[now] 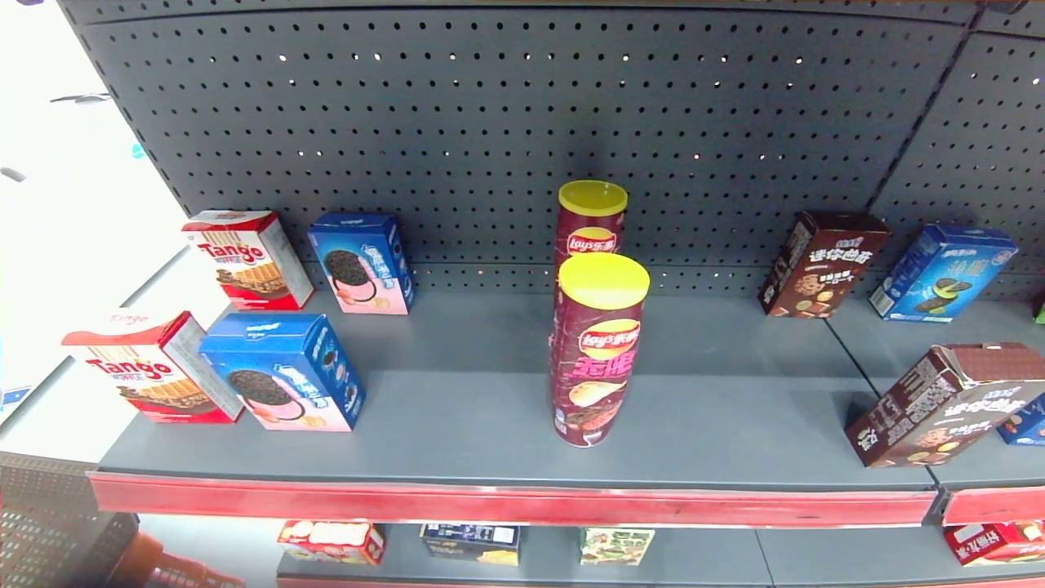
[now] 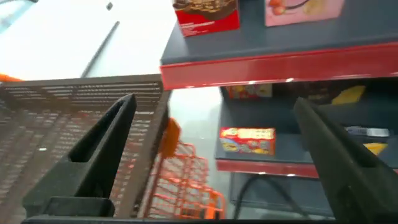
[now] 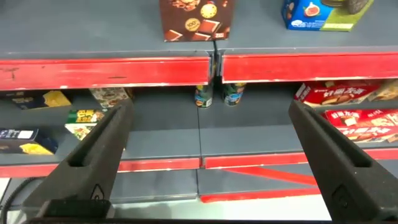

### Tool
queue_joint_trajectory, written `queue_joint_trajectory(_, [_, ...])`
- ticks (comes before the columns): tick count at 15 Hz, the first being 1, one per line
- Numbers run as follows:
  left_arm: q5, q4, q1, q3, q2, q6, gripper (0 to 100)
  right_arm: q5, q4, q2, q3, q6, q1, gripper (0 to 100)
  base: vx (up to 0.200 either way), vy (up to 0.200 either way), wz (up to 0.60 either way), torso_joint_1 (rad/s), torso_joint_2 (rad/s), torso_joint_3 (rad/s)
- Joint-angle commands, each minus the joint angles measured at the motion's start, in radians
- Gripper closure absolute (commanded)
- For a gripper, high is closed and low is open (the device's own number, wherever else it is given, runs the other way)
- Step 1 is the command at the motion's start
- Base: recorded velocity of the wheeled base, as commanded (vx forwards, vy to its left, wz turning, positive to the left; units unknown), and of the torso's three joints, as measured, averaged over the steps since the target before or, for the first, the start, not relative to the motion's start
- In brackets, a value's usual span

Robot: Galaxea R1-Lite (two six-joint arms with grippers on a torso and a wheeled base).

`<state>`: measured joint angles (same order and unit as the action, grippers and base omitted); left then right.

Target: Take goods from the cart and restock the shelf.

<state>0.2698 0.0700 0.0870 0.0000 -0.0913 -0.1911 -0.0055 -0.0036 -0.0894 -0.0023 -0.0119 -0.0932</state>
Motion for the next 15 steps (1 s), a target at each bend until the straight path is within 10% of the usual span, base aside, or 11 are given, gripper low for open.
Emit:
queue_joint_trajectory(1, [-0.009,-0.006,0.0,0.0,0.001,0.024,0,0.001,0.001,-0.004,0.002,0.001,0.003,0,0.0,0.0,0.0,0.0,0.0,0.0])
queue_joint_trajectory(4, [-0.034,-0.007,0.011,0.0,-0.001,0.076,0,0.001,0.001,-0.004,0.002,0.001,0.003,0,0.0,0.0,0.0,0.0,0.0,0.0])
queue_joint_trajectory(9, [-0.29,-0.101,0.019,-0.011,-0.001,0.147,0,0.001,0.001,-0.004,0.002,0.001,0.003,0,0.0,0.0,0.0,0.0,0.0,0.0])
queue_joint_trajectory(11, [-0.31,-0.099,-0.093,-0.012,0.047,0.139,0,0.001,0.001,-0.004,0.002,0.001,0.003,0,0.0,0.0,0.0,0.0,0.0,0.0])
queue_joint_trajectory(15, [-0.3,-0.07,-0.089,0.0,0.091,0.142,0,0.001,0.001,-0.004,0.002,0.001,0.001,0,0.0,0.0,0.0,0.0,0.0,0.0])
